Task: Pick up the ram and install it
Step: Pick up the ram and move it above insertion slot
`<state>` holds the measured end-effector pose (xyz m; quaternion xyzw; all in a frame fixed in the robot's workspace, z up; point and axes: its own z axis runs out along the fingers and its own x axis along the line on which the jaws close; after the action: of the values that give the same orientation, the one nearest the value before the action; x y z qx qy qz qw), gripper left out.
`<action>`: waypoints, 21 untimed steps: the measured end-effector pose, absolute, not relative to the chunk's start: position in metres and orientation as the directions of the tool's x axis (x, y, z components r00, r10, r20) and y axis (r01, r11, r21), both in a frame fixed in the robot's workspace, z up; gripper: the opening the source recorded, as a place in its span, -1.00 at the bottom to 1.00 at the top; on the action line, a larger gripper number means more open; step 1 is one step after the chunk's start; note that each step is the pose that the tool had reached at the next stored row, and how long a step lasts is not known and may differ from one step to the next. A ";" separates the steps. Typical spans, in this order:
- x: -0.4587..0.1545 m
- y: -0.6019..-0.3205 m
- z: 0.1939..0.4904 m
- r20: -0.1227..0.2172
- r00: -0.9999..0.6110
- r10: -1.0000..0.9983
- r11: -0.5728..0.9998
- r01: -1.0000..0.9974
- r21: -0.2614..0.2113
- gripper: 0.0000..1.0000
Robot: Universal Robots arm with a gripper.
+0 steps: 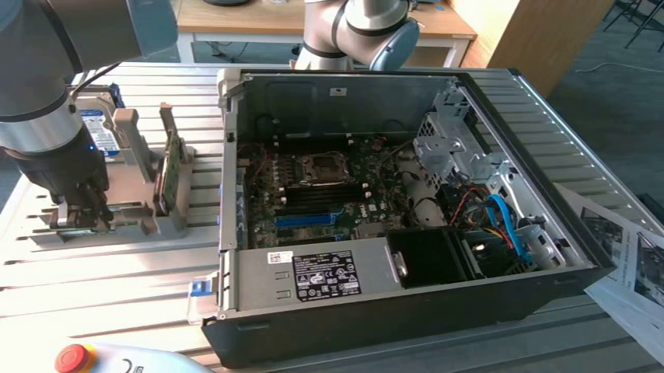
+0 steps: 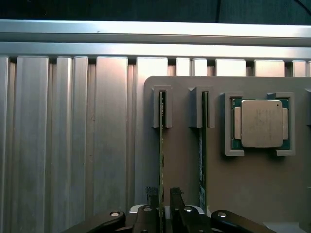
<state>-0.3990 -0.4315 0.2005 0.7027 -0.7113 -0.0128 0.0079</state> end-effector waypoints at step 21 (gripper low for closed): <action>-0.399 -0.431 0.200 -0.007 0.009 -1.000 -0.009 -1.000 0.029 -0.53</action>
<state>-0.3990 -0.4315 0.2002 0.7101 -0.7040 -0.0127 0.0080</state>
